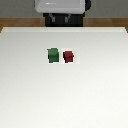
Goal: Place the red cube on top of the green cube.
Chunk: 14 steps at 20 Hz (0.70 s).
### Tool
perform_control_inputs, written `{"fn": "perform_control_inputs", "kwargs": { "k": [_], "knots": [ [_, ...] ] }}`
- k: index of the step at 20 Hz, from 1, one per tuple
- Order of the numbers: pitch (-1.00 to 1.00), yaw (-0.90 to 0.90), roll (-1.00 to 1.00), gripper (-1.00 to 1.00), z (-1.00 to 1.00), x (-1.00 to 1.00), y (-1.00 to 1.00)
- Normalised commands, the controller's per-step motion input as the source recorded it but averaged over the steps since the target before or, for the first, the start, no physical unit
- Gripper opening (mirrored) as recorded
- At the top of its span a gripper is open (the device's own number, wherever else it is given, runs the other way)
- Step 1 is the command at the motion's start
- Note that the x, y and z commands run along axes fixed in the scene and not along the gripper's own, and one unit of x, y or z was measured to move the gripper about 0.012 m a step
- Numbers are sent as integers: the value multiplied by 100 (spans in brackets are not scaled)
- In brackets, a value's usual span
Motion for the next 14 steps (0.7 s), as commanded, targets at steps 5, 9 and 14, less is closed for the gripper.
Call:
{"fn": "perform_control_inputs", "kwargs": {
  "k": [5,9,14],
  "knots": [
    [0,0,0,100,0,0,0],
    [0,0,0,100,0,0,25],
    [0,0,0,100,0,0,20]
  ]
}}
